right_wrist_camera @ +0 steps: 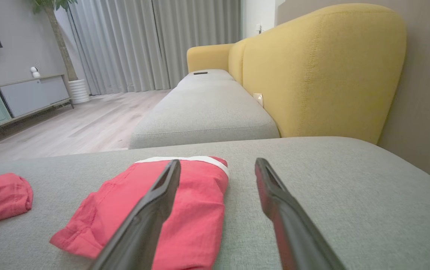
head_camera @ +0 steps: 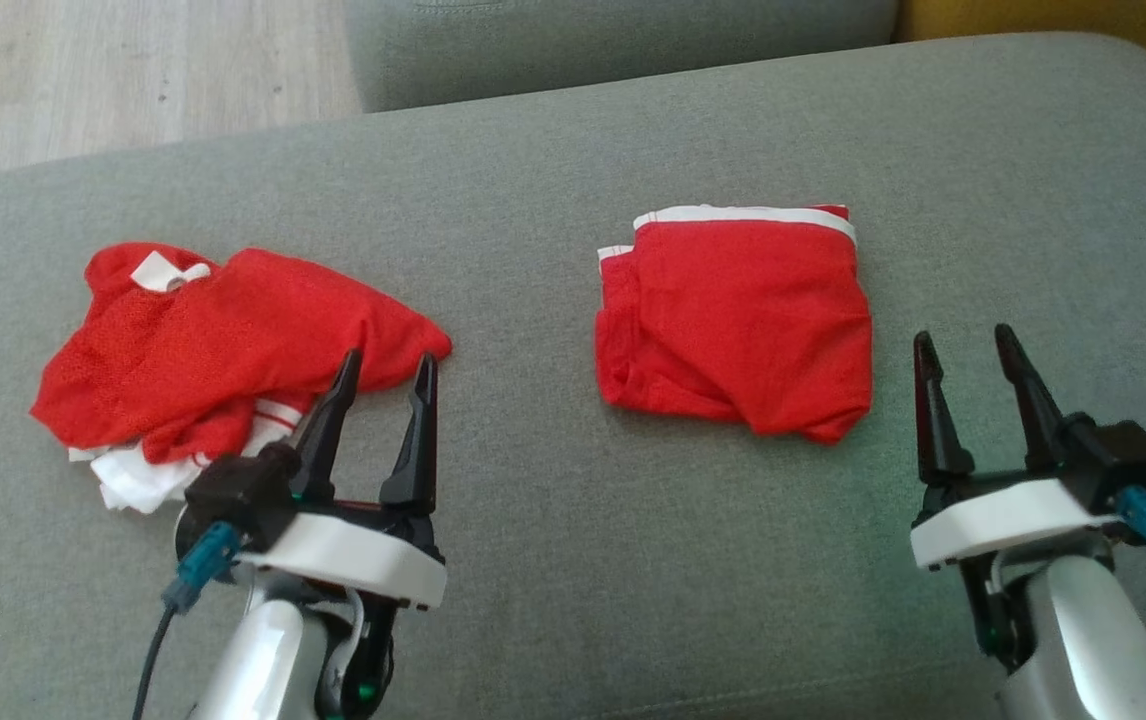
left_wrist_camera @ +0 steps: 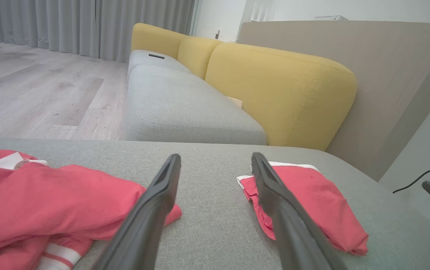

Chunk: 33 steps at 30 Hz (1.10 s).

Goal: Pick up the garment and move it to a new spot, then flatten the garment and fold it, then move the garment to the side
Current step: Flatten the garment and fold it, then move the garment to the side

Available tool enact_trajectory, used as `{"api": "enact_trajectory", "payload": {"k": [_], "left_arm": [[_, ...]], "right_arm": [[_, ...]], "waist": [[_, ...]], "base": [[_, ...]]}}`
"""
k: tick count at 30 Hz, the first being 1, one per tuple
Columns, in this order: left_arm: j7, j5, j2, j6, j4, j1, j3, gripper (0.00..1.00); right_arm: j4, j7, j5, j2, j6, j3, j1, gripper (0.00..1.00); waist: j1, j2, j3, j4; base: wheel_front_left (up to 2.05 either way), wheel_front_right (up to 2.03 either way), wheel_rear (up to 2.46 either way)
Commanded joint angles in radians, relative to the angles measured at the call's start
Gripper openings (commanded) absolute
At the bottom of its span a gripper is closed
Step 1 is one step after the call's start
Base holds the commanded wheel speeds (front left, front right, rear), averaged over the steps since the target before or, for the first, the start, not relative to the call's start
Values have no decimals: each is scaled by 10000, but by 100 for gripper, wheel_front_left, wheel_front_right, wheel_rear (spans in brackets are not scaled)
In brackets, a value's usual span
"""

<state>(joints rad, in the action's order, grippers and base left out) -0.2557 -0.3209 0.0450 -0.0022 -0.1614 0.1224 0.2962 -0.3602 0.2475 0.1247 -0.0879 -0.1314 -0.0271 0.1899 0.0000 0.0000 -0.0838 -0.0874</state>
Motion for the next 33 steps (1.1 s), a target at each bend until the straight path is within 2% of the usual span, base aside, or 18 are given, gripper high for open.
{"api": "enact_trajectory", "payload": {"k": [1,11,18,27,33], "left_arm": [[-61,98,53,-74,363,217,-384,100],[-61,184,53,-65,478,182,-399,100],[-61,187,53,-59,546,499,-165,100],[-61,145,52,-28,516,1146,292,100],[-61,60,52,24,496,1422,482,100]], "right_arm": [[416,110,-90,57,7,-157,172,100],[550,88,-391,290,7,18,22,100],[382,-243,-1000,283,7,327,421,100],[-558,-1298,-846,321,7,666,1679,100],[-1583,-2041,-788,337,7,1398,2475,100]], "waist": [[0,0,10,-9],[0,0,-68,63],[0,0,-587,304],[0,0,-1681,966],[0,0,-2072,1323]], "base": [[0,0,0],[0,0,0],[0,0,0],[0,0,0],[0,0,0]]}}
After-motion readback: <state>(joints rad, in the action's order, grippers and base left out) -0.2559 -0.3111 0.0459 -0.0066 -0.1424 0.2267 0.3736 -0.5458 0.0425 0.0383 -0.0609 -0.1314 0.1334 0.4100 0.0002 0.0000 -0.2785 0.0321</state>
